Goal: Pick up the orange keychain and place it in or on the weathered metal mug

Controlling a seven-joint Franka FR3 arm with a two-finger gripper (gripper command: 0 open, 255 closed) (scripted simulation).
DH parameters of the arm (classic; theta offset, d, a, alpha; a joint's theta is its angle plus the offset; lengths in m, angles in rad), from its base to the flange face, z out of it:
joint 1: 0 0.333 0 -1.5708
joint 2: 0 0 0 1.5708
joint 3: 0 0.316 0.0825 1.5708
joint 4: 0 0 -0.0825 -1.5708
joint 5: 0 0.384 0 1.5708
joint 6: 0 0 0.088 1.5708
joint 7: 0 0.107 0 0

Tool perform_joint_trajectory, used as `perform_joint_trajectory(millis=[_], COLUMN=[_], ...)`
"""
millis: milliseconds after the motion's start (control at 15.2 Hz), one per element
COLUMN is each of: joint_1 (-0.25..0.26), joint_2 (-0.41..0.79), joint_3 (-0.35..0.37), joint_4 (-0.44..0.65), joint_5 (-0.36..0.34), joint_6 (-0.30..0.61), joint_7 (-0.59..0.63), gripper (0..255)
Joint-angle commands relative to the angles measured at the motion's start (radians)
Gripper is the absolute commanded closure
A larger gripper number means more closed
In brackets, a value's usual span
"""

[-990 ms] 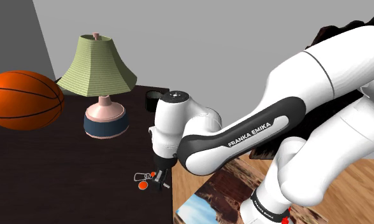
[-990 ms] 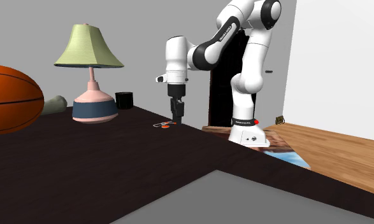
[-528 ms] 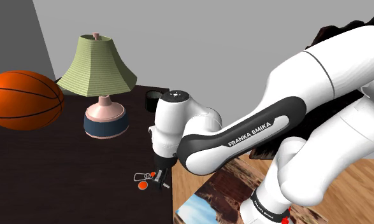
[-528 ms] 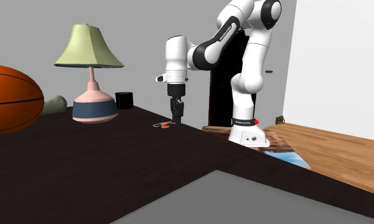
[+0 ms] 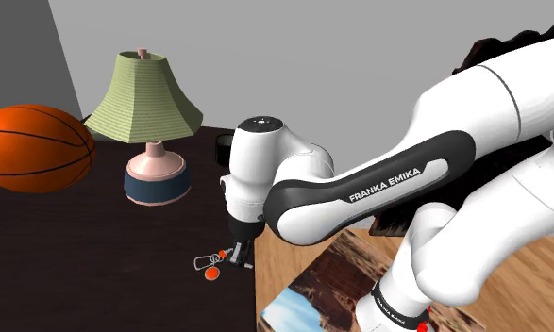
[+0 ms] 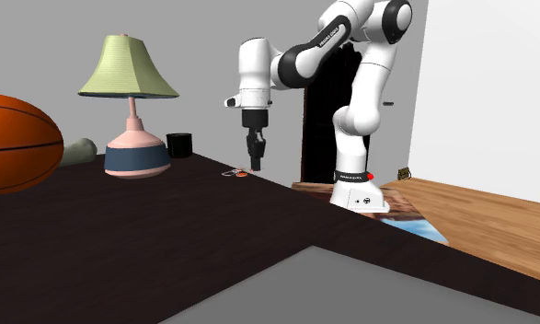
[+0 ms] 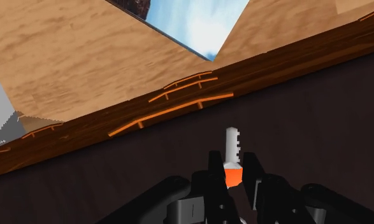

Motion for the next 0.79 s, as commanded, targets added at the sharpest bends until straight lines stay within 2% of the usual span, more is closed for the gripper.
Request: perform_joint_trajectory(millis=[0, 726], joint_1=[0.003, 0.007], joint_2=[-0.020, -0.097], joint_3=[-0.006, -0.037], joint_4=[0.013, 0.106], joint_5=[0.004, 0.006], joint_6=[-0.033, -0.202], joint_7=[-0.003, -0.013], gripper=[255, 255])
